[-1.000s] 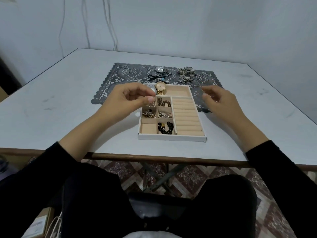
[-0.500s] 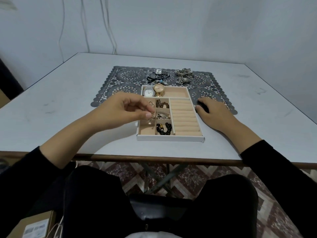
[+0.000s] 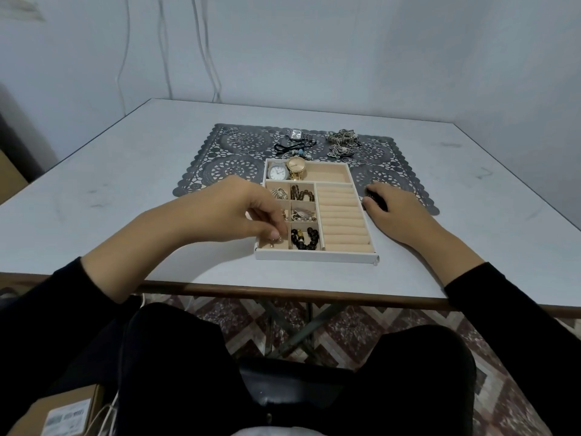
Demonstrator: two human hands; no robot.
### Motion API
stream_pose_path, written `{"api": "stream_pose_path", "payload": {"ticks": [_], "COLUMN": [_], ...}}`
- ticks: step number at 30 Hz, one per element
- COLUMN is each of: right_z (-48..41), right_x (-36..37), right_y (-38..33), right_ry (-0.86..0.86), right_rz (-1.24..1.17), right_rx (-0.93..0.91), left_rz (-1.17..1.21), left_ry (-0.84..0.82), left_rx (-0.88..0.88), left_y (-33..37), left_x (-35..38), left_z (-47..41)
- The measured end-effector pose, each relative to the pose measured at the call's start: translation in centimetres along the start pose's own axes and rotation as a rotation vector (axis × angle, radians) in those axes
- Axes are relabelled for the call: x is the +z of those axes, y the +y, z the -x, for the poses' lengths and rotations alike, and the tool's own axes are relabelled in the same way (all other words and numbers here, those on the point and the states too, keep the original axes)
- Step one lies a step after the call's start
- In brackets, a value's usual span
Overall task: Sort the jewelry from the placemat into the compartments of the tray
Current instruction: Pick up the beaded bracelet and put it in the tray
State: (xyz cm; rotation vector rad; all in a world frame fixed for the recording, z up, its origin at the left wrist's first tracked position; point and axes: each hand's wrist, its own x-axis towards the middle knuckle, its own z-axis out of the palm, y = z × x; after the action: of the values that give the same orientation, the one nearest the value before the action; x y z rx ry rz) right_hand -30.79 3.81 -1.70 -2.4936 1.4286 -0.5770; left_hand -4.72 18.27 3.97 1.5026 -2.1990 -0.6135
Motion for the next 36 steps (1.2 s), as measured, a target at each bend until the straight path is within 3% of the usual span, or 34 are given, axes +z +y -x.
{"api": "stream_pose_path", "payload": {"ticks": [11,22,29,36], "right_z": [0.0,-1.1,-4.6,-9.4], "right_x": [0.0,-1.2,-2.8,-1.9], "right_y": [0.1,0.6,1.3,1.4], "right_ry": [0.012,0.021,0.112,0.126], "right_rz": [0.006,-0.095,-0.153,-0.213], "right_rx": [-0.014,0.056,0.049,0.005], "left_rz": [-0.161,0.284,0.144,-0.036], "left_ry": [-0.009,0.216,0.413,0.418], "left_rx": [0.047,-0.023,-0.089,-0.139], "left_y": [-0.4,-2.7,-6.5,-11.1], "left_x": [0.1,-2.4,-3.8,-3.3], "left_z": [-0.5,-1.2,-5.4,-10.6]}}
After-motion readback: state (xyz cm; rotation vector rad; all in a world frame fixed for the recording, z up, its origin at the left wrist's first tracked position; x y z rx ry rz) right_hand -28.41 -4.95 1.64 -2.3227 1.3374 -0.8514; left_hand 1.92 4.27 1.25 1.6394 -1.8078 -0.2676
